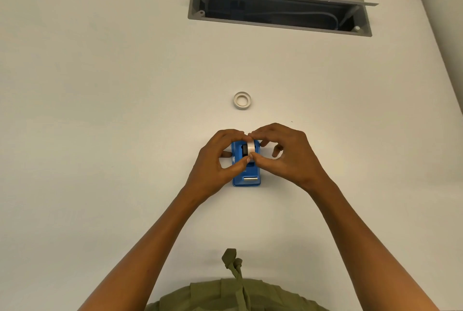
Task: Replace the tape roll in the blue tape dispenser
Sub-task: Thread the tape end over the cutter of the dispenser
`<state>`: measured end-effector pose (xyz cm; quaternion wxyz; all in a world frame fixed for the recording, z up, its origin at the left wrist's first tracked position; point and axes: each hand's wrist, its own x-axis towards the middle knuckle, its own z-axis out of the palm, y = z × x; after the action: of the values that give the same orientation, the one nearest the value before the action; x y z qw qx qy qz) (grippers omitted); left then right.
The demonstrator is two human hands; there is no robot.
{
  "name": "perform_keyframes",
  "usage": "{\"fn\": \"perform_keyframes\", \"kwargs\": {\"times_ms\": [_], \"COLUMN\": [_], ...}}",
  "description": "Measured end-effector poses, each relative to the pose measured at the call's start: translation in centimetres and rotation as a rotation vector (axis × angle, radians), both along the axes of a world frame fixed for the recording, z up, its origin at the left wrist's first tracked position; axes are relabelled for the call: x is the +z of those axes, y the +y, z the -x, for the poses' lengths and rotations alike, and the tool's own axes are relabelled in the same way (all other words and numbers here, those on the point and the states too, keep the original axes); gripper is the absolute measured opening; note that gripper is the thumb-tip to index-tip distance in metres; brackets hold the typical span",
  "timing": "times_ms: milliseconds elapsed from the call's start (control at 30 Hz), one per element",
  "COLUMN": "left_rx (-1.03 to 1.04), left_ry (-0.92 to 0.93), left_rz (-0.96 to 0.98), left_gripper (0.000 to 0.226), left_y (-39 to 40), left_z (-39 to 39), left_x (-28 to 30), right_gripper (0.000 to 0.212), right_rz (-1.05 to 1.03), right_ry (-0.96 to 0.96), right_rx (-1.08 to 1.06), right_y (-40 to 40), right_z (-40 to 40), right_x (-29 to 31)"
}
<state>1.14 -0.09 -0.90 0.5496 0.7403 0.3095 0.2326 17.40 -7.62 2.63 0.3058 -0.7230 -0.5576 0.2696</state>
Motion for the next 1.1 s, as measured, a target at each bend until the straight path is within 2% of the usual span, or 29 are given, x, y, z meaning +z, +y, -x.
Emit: {"fn": "perform_keyframes", "kwargs": {"times_ms": [267,433,567,700,900,1100], "left_rx": [-0.013,0.054,0.001,0.006,0.002,0.009], "left_ry": [0.015,0.026,0.058,0.077,0.092,0.091], "left_rz": [-0.006,0.083,-0.003,-0.001,-0.003,-0.002], "left_gripper": [0.034,0.051,0.049,0.048,0.049,0.047], "left_y": [0.3,-0.1,0.1,0.0,0.1,0.1], "left_z": [-0.2,-0.3,-0.1,-0.2,-0.2,-0.2], "left_x": [-0.1,-0.4,-0.4,-0.5,-0.6,-0.5], "right_gripper": [0.037,0.042,0.040,0.038,0.019,0.028], "right_rz": [0.126,0.217,0.245,0.276,0.235,0.306], "right_ry": [-0.103,-0.199,-0.195,-0.189,-0.150,-0.152], "right_rx": [0.044,0.078,0.079,0.083,0.044,0.086], "right_y": [0.9,1.4,1.8,2.0,2.2,2.4], "right_z": [0.1,0.5,0.6,0.6,0.5,0.5], "right_x": [1.6,2.3,2.8,3.1,3.3,3.6]}}
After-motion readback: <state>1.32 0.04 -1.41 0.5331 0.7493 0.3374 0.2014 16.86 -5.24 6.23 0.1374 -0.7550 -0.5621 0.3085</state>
